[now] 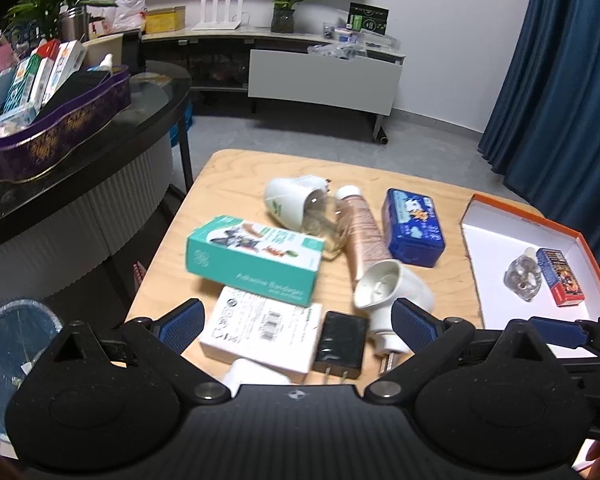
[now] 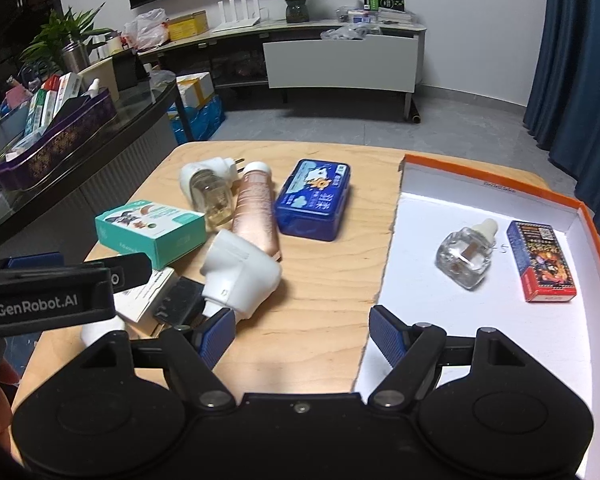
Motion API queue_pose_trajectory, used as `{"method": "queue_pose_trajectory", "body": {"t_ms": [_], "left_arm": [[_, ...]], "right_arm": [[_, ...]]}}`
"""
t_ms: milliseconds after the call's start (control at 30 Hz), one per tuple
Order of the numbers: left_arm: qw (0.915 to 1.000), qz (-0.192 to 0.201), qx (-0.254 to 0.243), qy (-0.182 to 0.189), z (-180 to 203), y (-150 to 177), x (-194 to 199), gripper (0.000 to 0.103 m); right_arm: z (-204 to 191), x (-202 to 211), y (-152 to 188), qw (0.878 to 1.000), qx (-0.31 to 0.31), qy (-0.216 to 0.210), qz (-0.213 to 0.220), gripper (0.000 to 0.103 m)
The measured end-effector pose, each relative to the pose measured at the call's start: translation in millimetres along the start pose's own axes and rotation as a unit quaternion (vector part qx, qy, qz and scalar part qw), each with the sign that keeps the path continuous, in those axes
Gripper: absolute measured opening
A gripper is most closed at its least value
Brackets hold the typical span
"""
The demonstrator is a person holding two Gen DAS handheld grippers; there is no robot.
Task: Organize rigid objects
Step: 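Move both tools back toward the teal bandage box and white device, then grasp the teal bandage box with the left tool while the right tool grasps the white device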
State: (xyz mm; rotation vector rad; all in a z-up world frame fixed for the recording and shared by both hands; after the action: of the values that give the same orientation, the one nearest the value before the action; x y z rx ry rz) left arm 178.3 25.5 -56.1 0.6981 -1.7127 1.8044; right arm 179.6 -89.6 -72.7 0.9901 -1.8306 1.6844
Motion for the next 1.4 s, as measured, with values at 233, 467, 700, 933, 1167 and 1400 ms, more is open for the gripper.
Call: {"method": "queue_pose_trajectory", "body": {"t_ms": [233,467,700,933,1167,1400], "left_arm": [[0.9998,-0.008,0.012,-0.014,-24,1,-16,0.103],[0.9996,-0.014,-0.022,-0.009,-27,-11,-39,0.103],[0.9965,-0.023,-0.078,-0.018,-16,-16,-67,0.103],[0.9967,-0.019,-0.078,-0.001,-26,-19,-87,0.097],[0.9986,-0.019,-0.049,-0.005,-48,-17,-87,0.098],[0.9981,-0.026,0.054,0.013,-62,-26,-83,0.103]], "right_arm": [[-4,-4,7,1.0,0.005,-0.01,-0.006,0.087],[-6,-9,9,1.0,-0.001,-0.018,-0.011,0.087],[-11,-15,9,0.999,0.0,-0.028,-0.015,0.087],[-16,-24,7,0.999,-0.006,-0.037,-0.024,0.087],[-21,-29,7,0.999,-0.003,-0.037,-0.026,0.087],[-21,-33,3,0.999,-0.011,-0.04,-0.023,0.087]]}}
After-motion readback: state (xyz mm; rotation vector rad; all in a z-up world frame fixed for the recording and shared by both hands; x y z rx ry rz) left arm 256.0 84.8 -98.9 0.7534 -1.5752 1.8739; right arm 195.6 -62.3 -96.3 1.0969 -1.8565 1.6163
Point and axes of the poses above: each gripper's, at about its wrist camera, not at the fingertips, and x roughly against the way its jaws point, z to its right, y to its underside, the point moved 8 cm from there along -x, roughly the way its jaws point, and after that the axes turned 4 degrees about -x, right-handed, at the moved point
